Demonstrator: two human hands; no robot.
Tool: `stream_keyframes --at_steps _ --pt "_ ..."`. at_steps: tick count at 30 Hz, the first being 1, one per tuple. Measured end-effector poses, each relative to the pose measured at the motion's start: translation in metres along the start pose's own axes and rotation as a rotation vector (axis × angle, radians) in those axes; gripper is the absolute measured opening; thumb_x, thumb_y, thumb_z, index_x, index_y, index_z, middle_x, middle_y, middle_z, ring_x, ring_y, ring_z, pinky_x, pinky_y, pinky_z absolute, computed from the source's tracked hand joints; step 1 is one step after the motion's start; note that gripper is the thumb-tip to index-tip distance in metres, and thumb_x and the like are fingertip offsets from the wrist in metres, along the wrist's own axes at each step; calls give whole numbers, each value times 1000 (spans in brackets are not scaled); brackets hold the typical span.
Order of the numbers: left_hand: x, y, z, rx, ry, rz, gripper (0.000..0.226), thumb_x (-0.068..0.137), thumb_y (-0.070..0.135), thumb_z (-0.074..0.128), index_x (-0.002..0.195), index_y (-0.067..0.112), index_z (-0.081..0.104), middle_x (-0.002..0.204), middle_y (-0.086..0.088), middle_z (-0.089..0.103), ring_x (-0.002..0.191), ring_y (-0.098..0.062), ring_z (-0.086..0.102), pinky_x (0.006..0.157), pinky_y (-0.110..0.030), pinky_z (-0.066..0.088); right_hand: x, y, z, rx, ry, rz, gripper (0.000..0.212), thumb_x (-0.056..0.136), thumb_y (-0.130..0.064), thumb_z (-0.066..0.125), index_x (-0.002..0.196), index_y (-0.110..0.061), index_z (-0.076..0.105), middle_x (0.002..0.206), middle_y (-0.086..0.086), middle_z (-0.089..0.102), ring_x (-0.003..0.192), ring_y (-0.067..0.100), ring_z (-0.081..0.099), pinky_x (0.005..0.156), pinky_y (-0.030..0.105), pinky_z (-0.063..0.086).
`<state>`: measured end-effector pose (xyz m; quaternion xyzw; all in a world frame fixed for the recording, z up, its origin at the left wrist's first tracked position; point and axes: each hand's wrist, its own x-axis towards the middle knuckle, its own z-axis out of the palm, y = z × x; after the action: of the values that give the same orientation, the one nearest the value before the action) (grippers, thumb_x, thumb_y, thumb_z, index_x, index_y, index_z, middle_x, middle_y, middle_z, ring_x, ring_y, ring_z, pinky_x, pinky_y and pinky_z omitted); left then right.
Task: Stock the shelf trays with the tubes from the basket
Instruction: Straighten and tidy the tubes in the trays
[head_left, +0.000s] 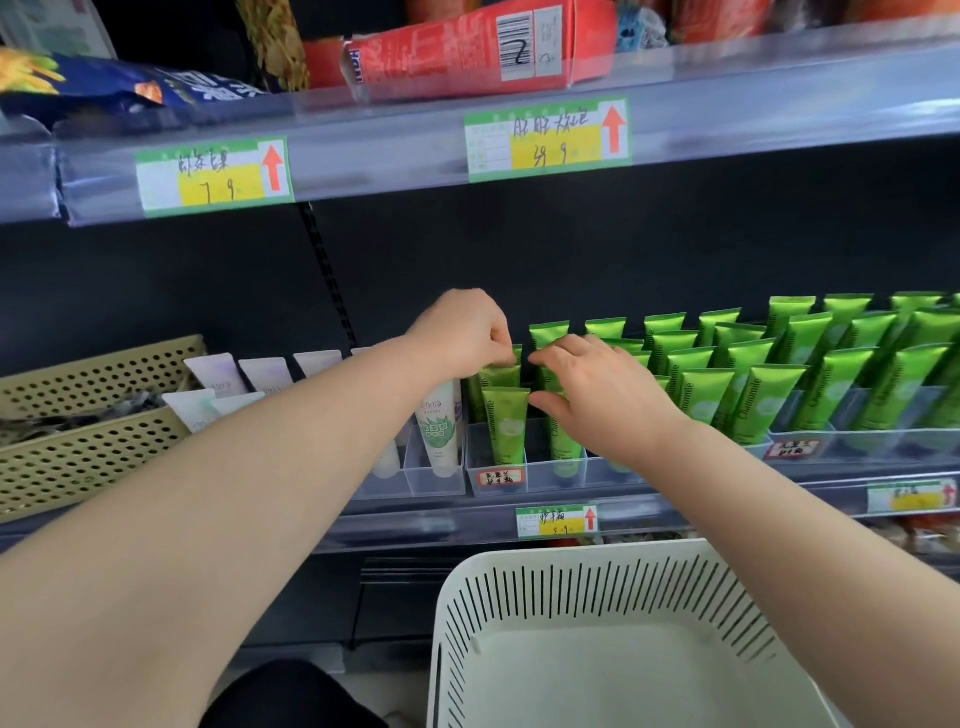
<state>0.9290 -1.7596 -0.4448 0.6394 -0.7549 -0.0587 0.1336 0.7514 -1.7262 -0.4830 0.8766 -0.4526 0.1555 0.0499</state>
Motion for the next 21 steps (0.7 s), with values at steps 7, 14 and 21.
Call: stream_keyframes --at_steps 7,14,21 --pt "20 -14 -4 36 110 -85 12 85 15 70 94 19 76 100 1 70 94 -20 64 85 -35 54 4 1 4 26 -7 13 48 96 -44 45 136 -18 47 130 1 54 120 22 48 97 39 43" --pt "35 -18 6 181 22 -92 13 82 10 71 87 21 74 100 3 71 93 -20 65 75 -29 50 6 13 6 101 15 54 40 100 -36 37 134 -18 50 127 1 56 118 23 49 94 40 43" --pt "44 -8 14 192 117 -33 13 86 14 67 93 22 74 101 3 70 94 -21 64 76 -31 51 7 20 6 124 6 62 40 100 -35 38 134 -17 51 127 2 57 118 24 50 94 40 42"
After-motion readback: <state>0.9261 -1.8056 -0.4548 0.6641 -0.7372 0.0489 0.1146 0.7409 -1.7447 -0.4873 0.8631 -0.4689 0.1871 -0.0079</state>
